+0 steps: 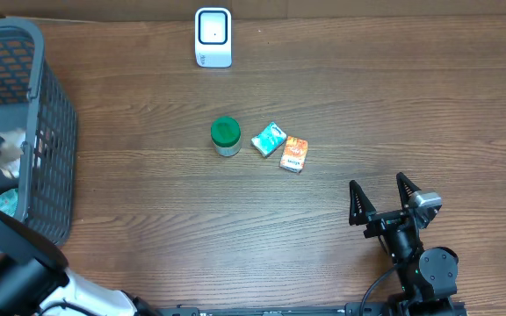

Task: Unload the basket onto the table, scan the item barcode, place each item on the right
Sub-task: 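Grasp the Pantree bag in the basket with the left gripper, then carry the Pantree bag toward the scanner and lower it onto the table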

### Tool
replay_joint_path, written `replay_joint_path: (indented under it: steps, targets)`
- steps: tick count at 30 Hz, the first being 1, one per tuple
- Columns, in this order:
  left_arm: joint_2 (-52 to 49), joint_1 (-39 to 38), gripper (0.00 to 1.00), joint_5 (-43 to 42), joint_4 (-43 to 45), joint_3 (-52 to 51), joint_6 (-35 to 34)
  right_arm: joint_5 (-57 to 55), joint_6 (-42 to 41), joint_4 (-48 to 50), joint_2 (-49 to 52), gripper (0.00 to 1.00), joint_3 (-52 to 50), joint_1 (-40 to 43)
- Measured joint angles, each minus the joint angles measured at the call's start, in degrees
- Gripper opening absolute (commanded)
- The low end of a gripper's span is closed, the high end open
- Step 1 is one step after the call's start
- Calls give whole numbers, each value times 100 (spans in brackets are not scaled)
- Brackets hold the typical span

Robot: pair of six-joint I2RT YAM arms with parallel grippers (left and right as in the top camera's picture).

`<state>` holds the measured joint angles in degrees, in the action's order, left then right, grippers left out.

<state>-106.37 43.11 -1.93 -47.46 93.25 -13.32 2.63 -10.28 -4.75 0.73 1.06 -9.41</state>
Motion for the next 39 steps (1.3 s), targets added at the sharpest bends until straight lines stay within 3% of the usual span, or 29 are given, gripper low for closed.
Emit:
replay_joint_path:
  steps: [13, 20, 29, 39]
  targets:
    - [2490, -664, 4, -4, 57, 474, 0, -2, 0, 0, 0, 100, 0, 0]
    - [3303, -1602, 4, -205, -658, 479, 50, -2, 0, 0, 0, 100, 0, 0]
    - [3381, -3128, 4, -564, -1921, 356, 815, -2, -2, 0, 0, 100, 0, 0]
    - [2898, -3860, 4, -647, -1908, -1143, 2052, -2, 0, -2, 0, 100, 0, 0]
